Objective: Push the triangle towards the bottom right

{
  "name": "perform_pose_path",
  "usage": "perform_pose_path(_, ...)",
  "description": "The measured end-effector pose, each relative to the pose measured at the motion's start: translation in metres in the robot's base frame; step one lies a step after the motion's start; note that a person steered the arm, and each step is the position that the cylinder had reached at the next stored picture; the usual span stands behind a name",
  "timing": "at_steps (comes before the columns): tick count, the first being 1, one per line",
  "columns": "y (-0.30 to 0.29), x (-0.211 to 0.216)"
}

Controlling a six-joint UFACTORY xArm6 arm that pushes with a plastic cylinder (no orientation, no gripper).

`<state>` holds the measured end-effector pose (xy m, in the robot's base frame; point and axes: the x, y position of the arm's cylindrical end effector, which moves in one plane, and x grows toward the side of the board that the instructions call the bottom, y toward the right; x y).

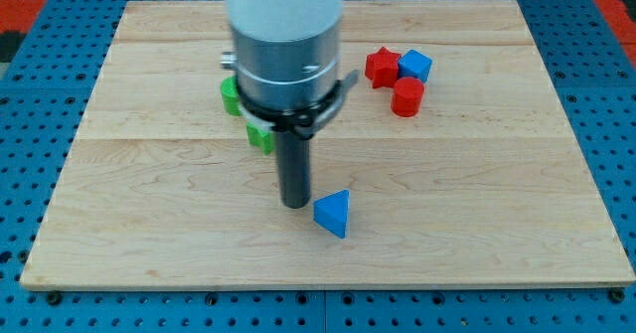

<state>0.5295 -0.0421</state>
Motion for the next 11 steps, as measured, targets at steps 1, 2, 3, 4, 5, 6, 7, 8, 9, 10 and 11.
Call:
perform_pose_path(1,-0.022,0.005)
perform_pose_path(2,-0.018,0.01)
perform_pose_path(3,-0.017,0.01)
perform_pose_path(4,-0.016,0.01)
perform_pose_path(5,-0.011,0.01)
perform_pose_path(6,-0.001,0.01)
perform_pose_path(7,0.036,0.012)
perform_pose_path(8,0.057,0.013)
perform_pose_path(9,0.085,0.015)
perform_pose_path(10,0.076,0.032)
perform_pose_path(11,0.157,0.034)
